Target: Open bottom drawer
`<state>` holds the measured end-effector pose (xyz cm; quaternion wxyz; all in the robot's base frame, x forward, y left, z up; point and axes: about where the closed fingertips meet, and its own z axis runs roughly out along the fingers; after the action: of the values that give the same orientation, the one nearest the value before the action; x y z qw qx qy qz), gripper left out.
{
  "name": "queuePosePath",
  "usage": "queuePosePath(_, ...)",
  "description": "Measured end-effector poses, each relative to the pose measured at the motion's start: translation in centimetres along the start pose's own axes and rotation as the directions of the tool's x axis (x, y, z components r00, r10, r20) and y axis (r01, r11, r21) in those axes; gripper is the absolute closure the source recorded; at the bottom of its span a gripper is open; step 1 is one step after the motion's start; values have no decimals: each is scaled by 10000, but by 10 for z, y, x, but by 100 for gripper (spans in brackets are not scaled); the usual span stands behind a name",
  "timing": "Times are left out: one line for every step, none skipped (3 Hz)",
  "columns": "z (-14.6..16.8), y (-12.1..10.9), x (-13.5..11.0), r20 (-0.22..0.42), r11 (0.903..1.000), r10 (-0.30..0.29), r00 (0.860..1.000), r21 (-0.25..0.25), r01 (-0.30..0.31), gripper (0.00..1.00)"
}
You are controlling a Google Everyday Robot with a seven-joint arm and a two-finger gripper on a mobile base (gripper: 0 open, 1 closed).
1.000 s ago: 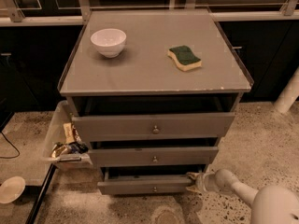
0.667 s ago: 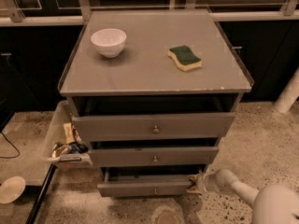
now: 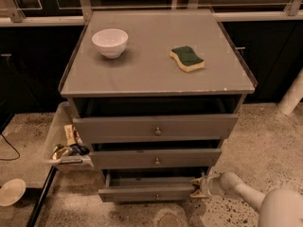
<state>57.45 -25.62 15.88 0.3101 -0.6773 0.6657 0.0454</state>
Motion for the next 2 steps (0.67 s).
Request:
queuePosePath(0, 0, 0, 1, 10000, 0, 10000, -1, 0, 58)
queuePosePath(0, 0, 0, 1, 10000, 0, 10000, -1, 0, 35)
